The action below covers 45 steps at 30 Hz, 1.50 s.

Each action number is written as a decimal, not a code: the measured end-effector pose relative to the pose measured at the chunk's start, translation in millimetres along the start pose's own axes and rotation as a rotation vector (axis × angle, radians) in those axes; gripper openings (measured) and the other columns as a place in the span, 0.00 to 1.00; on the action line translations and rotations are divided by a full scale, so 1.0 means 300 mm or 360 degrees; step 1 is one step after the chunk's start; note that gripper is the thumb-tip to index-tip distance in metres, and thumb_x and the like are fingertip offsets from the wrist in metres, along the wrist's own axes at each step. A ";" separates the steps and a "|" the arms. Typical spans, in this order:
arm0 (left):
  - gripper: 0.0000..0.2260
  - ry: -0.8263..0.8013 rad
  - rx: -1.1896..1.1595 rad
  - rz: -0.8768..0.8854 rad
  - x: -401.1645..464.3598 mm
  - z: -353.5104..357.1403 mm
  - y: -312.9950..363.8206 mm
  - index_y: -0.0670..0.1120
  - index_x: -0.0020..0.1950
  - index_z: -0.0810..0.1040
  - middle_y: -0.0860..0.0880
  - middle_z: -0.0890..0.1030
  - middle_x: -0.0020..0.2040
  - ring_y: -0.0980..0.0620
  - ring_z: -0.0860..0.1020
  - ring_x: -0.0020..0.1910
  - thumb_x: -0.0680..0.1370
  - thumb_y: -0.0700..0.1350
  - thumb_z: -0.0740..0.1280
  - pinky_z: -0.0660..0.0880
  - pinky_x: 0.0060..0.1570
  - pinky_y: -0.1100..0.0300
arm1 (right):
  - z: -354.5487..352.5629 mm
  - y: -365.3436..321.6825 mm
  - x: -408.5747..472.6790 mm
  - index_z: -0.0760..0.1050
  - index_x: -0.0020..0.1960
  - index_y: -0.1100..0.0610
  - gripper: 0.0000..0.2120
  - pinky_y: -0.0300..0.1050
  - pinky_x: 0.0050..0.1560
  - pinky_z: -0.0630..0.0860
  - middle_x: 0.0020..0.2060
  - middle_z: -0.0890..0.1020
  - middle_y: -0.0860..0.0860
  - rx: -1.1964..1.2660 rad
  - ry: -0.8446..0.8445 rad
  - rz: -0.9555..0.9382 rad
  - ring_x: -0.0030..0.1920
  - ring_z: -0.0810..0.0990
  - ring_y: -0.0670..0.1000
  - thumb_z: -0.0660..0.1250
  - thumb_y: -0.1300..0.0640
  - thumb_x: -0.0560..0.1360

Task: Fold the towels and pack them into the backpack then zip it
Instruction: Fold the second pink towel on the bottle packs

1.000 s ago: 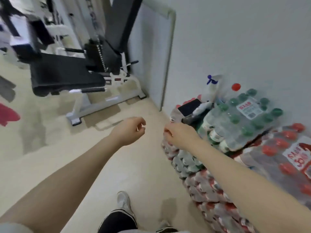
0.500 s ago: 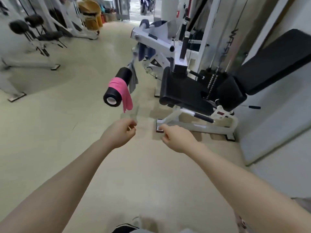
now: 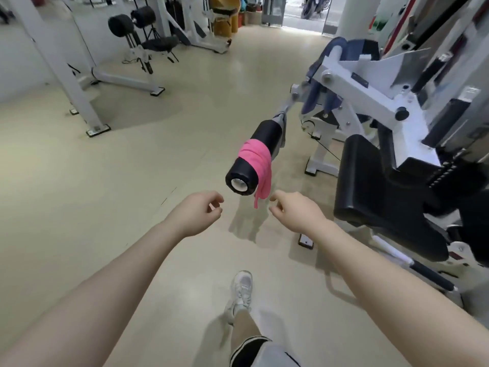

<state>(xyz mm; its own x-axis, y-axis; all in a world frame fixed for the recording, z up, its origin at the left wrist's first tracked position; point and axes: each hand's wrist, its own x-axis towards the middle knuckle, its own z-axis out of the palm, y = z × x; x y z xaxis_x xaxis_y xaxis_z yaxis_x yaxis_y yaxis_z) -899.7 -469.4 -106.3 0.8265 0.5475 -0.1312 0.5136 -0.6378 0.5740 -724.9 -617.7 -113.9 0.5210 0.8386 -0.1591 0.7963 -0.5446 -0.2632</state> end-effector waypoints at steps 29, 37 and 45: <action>0.12 -0.0751 0.0164 0.0486 2.020 -0.199 -0.379 0.42 0.59 0.75 0.45 0.73 0.62 0.49 0.72 0.57 0.77 0.39 0.62 0.62 0.49 0.70 | 0.265 0.302 1.733 0.68 0.65 0.60 0.16 0.53 0.61 0.70 0.69 0.65 0.57 0.0461 -0.0247 0.0948 0.63 0.71 0.59 0.50 0.60 0.80; 0.12 -0.1142 0.0277 0.0594 2.307 -0.136 -0.499 0.44 0.59 0.75 0.47 0.73 0.60 0.51 0.73 0.52 0.77 0.40 0.62 0.62 0.45 0.69 | 0.397 0.279 1.841 0.69 0.63 0.59 0.15 0.48 0.61 0.66 0.60 0.73 0.56 0.0241 -0.0333 0.1325 0.62 0.69 0.58 0.57 0.59 0.77; 0.13 -0.1400 0.0299 0.0981 2.310 -0.110 -0.413 0.42 0.61 0.74 0.46 0.67 0.66 0.48 0.74 0.56 0.77 0.38 0.61 0.63 0.50 0.70 | 0.268 0.218 1.719 0.69 0.46 0.57 0.04 0.46 0.51 0.66 0.56 0.76 0.57 0.0878 0.0089 0.1420 0.52 0.74 0.55 0.58 0.58 0.78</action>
<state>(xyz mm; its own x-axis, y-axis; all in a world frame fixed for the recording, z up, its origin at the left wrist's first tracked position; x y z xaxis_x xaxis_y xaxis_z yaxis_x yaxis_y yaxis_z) -398.1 6.9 -241.7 0.7913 -0.4263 -0.4383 -0.0804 -0.7832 0.6165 -428.7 -219.9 -289.6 0.8747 0.1260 -0.4681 -0.1265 -0.8728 -0.4713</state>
